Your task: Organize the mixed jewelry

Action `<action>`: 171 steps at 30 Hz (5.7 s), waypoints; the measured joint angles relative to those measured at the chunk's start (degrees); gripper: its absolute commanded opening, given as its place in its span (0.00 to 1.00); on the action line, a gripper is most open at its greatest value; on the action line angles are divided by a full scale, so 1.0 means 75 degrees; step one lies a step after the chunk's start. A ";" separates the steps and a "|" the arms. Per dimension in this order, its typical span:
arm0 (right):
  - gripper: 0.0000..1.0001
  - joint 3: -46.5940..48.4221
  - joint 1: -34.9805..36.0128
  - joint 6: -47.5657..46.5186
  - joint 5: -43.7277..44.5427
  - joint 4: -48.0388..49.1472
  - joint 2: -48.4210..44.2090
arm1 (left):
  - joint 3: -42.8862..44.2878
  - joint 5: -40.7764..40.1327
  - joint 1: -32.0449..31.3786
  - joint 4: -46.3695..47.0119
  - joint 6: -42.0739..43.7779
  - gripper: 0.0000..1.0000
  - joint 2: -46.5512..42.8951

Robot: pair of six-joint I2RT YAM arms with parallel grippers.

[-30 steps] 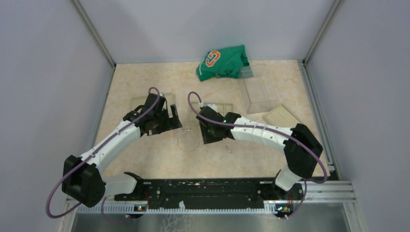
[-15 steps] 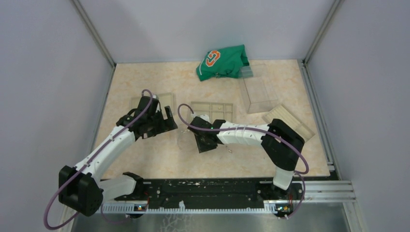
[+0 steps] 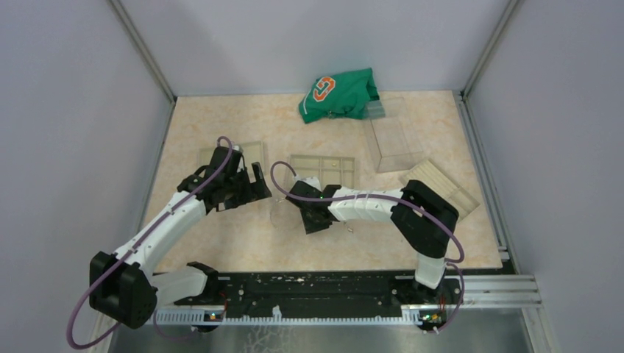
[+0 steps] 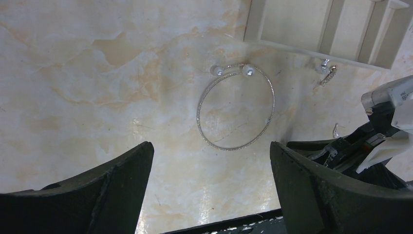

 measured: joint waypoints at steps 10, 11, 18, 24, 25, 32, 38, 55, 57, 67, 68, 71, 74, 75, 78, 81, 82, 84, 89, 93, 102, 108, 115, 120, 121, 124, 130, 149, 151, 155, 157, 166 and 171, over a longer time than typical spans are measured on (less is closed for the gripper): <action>0.07 0.0076 0.0003 -0.0052 0.0131 0.0038 0.0070 | 0.0000 0.0003 0.0000 -0.0009 0.0012 0.96 0.0003; 0.04 0.0093 0.0003 -0.0055 0.0143 0.0012 0.0073 | 0.0000 0.0003 0.0000 -0.0009 0.0012 0.96 0.0003; 0.00 0.0347 0.0012 -0.0067 0.0460 -0.0391 0.0085 | 0.0000 0.0003 0.0000 -0.0006 0.0012 0.96 0.0003; 0.00 0.0571 -0.0187 -0.0207 0.0819 -0.0758 -0.0009 | 0.0000 0.0026 0.0000 0.0012 0.0003 0.96 0.0023; 0.00 0.0571 -0.0306 -0.0262 0.0836 -0.0801 -0.0067 | 0.0000 0.0035 0.0000 0.0012 0.0003 0.96 0.0041; 0.00 0.1107 -0.1830 -0.0740 0.0927 -0.0842 -0.0306 | 0.0015 0.0035 0.0000 0.0009 0.0009 0.96 0.0175; 0.00 0.2308 -0.2707 -0.1285 0.1043 -0.0743 0.0140 | 0.0114 0.0035 0.0006 0.0015 0.0009 0.96 0.0283; 0.00 0.3663 -0.3643 -0.1647 0.1023 -0.0635 0.2113 | 0.0274 0.0058 0.0006 0.0023 0.0009 0.96 0.0475; 0.01 0.3870 -0.3669 -0.1647 0.0988 -0.0627 0.2241 | 0.0274 0.0067 0.0006 0.0023 0.0012 0.96 0.0519; 0.23 0.4275 -0.3657 -0.1644 0.0831 -0.0653 0.2614 | 0.0277 0.0175 0.0006 0.0035 0.0009 0.96 0.0536; 0.23 0.4284 -0.3660 -0.1655 0.0825 -0.0664 0.2614 | 0.0277 0.0187 0.0006 0.0044 0.0009 0.97 0.0536; 0.23 0.4301 -0.3660 -0.1655 0.0790 -0.0670 0.2605 | 0.0277 0.0248 0.0006 0.0070 -0.0003 0.96 0.0536; 0.23 0.4167 -0.3660 -0.1655 0.0740 -0.0641 0.2387 | 0.0277 0.0344 0.0006 0.0149 -0.0017 0.97 0.0536; 0.23 0.3984 -0.3660 -0.1655 0.0714 -0.0606 0.2197 | 0.0277 0.0367 0.0006 0.0184 -0.0017 0.96 0.0533; 0.24 0.2798 -0.3657 -0.1647 0.0580 -0.0495 0.0886 | 0.0248 0.0469 0.0006 0.0326 -0.0017 0.97 0.0481; 0.28 0.1411 -0.3622 -0.1559 0.0481 -0.0393 -0.0857 | 0.0175 0.0600 0.0003 0.0516 -0.0012 0.97 0.0356; 0.29 0.1070 -0.3587 -0.1524 0.0475 -0.0388 -0.1311 | 0.0154 0.0632 0.0003 0.0560 -0.0012 0.97 0.0318; 0.32 0.0286 -0.3389 -0.1419 0.0449 -0.0425 -0.2294 | 0.0134 0.0688 0.0003 0.0638 -0.0006 0.97 0.0262; 0.35 -0.1192 -0.2401 -0.0968 0.0207 -0.0484 -0.3398 | 0.0128 0.0737 0.0003 0.0702 0.0009 0.96 0.0262; 0.35 -0.1955 -0.1955 -0.0583 -0.0052 -0.0513 -0.3378 | 0.0125 0.0766 0.0003 0.0705 0.0009 0.96 0.0329; 0.33 -0.2046 -0.1638 -0.0391 -0.0076 -0.0248 -0.2355 | 0.0122 0.0793 0.0003 0.0705 0.0009 0.96 0.0376; 0.26 -0.2011 -0.1434 -0.0393 0.0152 -0.0251 -0.1874 | 0.0122 0.0790 0.0003 0.0702 0.0009 0.96 0.0382; 0.20 -0.1990 -0.1399 -0.0396 0.0344 -0.0294 -0.1827 | 0.0122 0.0778 0.0003 0.0702 0.0006 0.96 0.0411; 0.20 -0.1886 -0.1396 -0.0396 0.0498 -0.0306 -0.1696 | 0.0122 0.0775 0.0003 0.0702 0.0006 0.96 0.0466; 0.20 -0.1868 -0.1396 -0.0396 0.0510 -0.0306 -0.1682 | 0.0122 0.0772 0.0003 0.0702 0.0006 0.96 0.0466; 0.19 -0.1763 -0.1390 -0.0402 0.0557 -0.0335 -0.1577 | 0.0122 0.0766 0.0003 0.0702 0.0006 0.96 0.0466; 0.08 -0.1673 -0.1370 -0.0414 0.0571 -0.0283 -0.1480 | 0.0122 0.0734 0.0003 0.0702 0.0006 0.96 0.0466; 0.00 -0.1195 -0.1352 -0.0350 0.0784 -0.0772 -0.1489 | 0.0119 0.0624 0.0003 0.0699 0.0009 0.96 0.0463; 0.00 -0.1119 -0.1352 -0.0332 0.0810 -0.0819 -0.1489 | 0.0119 0.0618 0.0003 0.0699 0.0009 0.96 0.0460; 0.00 -0.0962 -0.1352 -0.0332 0.0880 -0.0927 -0.1492 | 0.0119 0.0586 0.0003 0.0699 0.0009 0.96 0.0443; 0.00 -0.0845 -0.1349 -0.0332 0.0921 -0.0997 -0.1498 | 0.0119 0.0568 0.0003 0.0697 0.0009 0.96 0.0437; 0.00 0.0064 -0.1521 -0.0557 0.1131 -0.1160 -0.1501 | 0.0119 0.0490 0.0003 0.0691 0.0012 0.96 0.0399; 0.00 0.0699 -0.2034 -0.0889 0.1087 -0.1035 -0.1276 | 0.0117 0.0434 0.0003 0.0670 0.0012 0.96 0.0335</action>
